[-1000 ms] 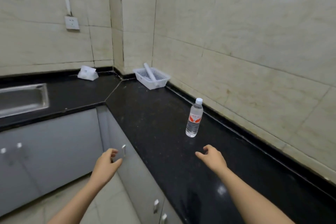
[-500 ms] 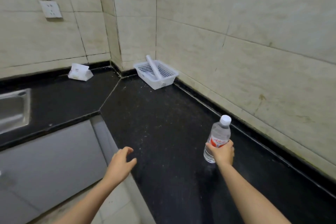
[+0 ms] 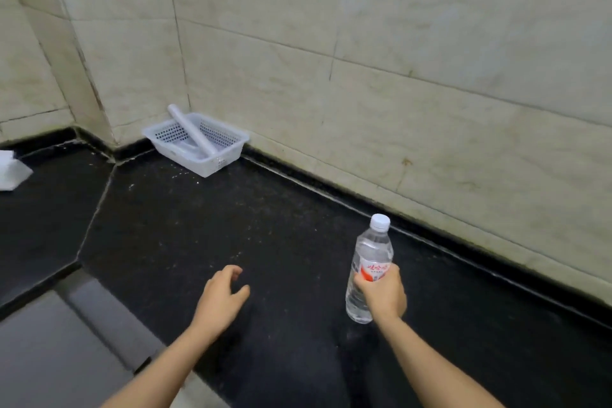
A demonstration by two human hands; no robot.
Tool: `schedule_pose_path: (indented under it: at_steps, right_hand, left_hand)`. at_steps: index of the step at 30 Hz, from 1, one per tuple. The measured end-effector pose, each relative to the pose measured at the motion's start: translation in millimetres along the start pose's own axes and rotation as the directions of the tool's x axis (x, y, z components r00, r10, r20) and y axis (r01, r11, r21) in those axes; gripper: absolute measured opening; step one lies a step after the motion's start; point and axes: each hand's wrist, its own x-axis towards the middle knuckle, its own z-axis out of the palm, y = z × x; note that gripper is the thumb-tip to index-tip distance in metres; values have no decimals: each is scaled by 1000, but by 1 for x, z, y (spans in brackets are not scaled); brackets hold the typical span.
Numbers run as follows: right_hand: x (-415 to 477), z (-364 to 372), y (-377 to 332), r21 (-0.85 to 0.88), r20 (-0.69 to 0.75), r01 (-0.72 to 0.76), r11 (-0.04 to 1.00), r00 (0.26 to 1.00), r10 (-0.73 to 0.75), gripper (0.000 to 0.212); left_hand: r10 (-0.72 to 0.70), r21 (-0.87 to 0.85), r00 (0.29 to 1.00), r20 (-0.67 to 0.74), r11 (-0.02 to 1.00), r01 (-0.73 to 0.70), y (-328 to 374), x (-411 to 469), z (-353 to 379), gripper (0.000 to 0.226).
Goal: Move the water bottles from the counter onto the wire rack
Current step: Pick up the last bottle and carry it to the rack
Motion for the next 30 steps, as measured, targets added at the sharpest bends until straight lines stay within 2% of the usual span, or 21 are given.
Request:
schedule_pose_path:
  at_steps: [5,9,12,15,19,26,28,30]
  right_hand:
    - [-57,-66,29,44,-188,-104,994,976,111,45]
    - [-117,-126,57,141,-393,-133,981,902,179,44]
    - [-170,-172,82,186,-513,-148,971,828,225,43]
    - [-224,-220,109,190,-621,-189,964,737,267,41]
    - [-293,-284,151,255,-734,-171,952,606,306,42]
    - [-414,-404,252,336,-823,-147,930,434,366,48]
    - [-448,-433,286,348,-830,-177,920,398,391,49]
    - [-477,-455,319,361,-837,-193,912,365,409,51]
  left_hand:
    - [202,-67,963,179,979,-192,31,7,9,35]
    - [341,-124,878,337,940,-317,46,-15,37,35]
    - [421,-157,784,456,905,-395,64,-54,64,35]
    - [507,-216,661,553,853,-475,87,-105,87,36]
    - [603,-285,526,600,775,-563,125,-168,113,36]
    - [651,-327,376,660,699,-636,160,-323,187,36]
    - [628,-310,294,720,671,-674,166,-385,214,39]
    - [627,-304,201,752,602,-739,176,-446,237,41]
